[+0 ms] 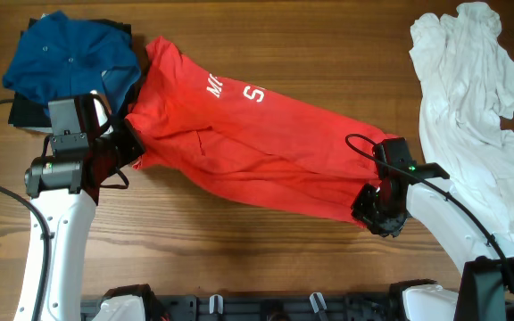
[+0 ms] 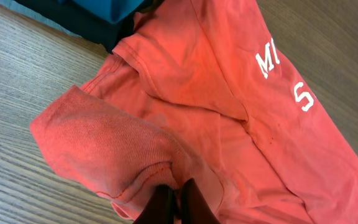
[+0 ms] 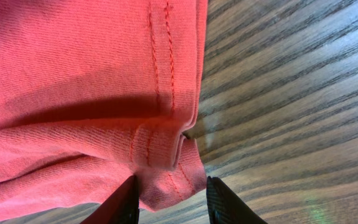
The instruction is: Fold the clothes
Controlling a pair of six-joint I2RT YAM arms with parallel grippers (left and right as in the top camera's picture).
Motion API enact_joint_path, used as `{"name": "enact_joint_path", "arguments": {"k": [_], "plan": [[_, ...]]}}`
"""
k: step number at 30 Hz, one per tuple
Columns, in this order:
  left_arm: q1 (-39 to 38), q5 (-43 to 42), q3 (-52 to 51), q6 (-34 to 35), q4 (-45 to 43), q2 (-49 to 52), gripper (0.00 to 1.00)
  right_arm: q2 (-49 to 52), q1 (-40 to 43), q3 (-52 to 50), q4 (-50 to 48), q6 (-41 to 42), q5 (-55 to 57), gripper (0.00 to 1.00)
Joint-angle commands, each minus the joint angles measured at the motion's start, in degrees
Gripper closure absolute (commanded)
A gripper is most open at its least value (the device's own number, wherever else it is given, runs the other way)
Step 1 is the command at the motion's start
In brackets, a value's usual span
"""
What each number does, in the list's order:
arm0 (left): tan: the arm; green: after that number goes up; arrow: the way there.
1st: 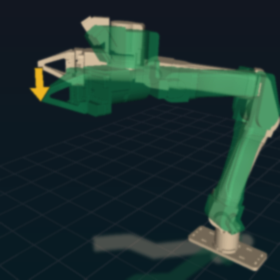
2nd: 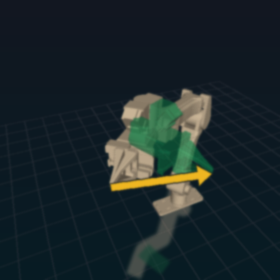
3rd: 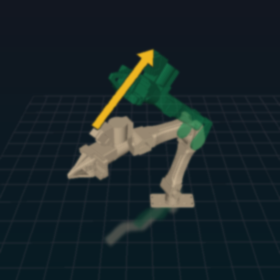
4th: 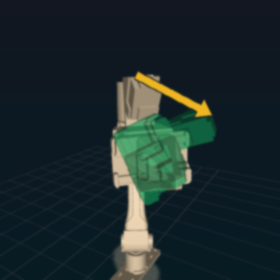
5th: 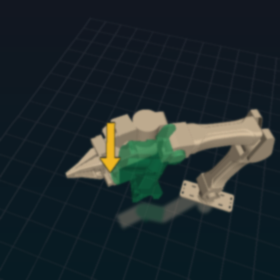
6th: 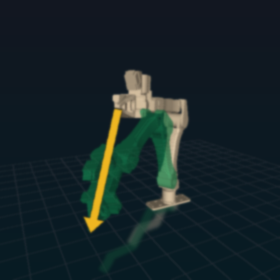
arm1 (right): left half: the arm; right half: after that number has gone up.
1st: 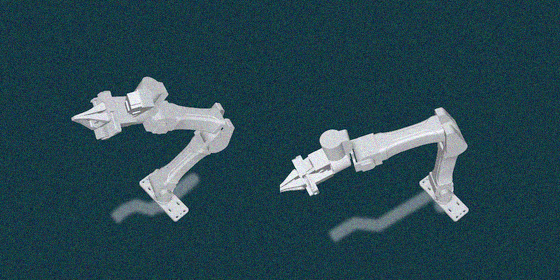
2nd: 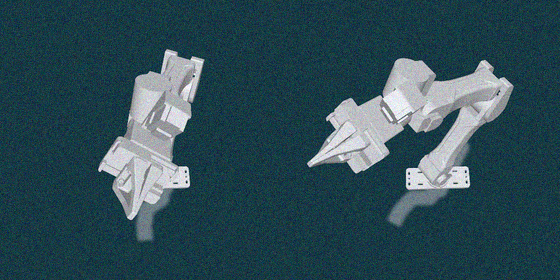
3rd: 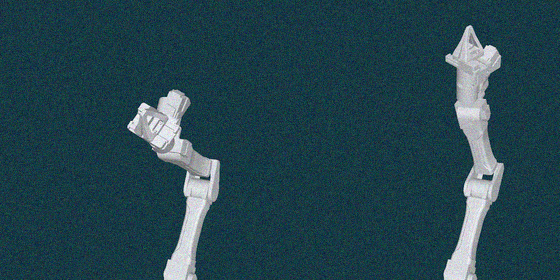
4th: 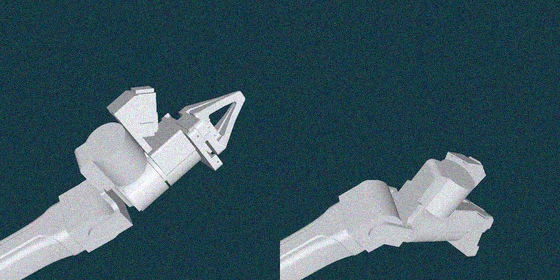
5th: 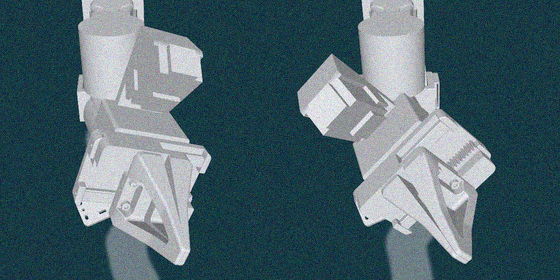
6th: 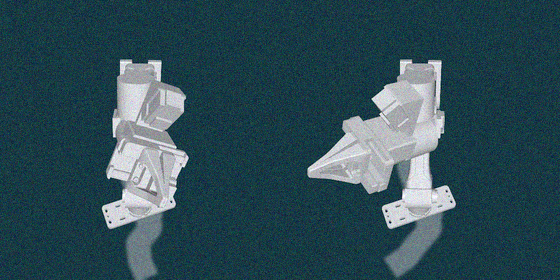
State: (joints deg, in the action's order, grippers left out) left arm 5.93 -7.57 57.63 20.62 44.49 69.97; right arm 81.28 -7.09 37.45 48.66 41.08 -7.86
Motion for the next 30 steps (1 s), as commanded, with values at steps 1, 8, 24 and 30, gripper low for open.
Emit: {"name": "enact_joint_path", "arguments": {"k": [1, 8, 24, 30], "plan": [[-0.2, -0.7, 0.87, -0.72, -0.33, 0.13, 0.96, 0.28, -0.39, -0.09, -0.02, -0.42, 0.59, 0.65], [-0.2, -0.7, 0.87, -0.72, -0.33, 0.13, 0.96, 0.96, -0.42, -0.96, -1.29, 0.04, 0.55, 0.66], [-0.2, -0.68, 0.87, -0.74, -0.26, 0.13, 0.96, 1.73, -0.39, 1.27, 0.0, 1.07, 0.81, 0.96], [-0.2, 1.01, 0.9, -0.9, -0.11, 0.02, 0.96, -2.64, -0.37, 9.42, 11.26, 0.66, 4.11, 0.96]]}}
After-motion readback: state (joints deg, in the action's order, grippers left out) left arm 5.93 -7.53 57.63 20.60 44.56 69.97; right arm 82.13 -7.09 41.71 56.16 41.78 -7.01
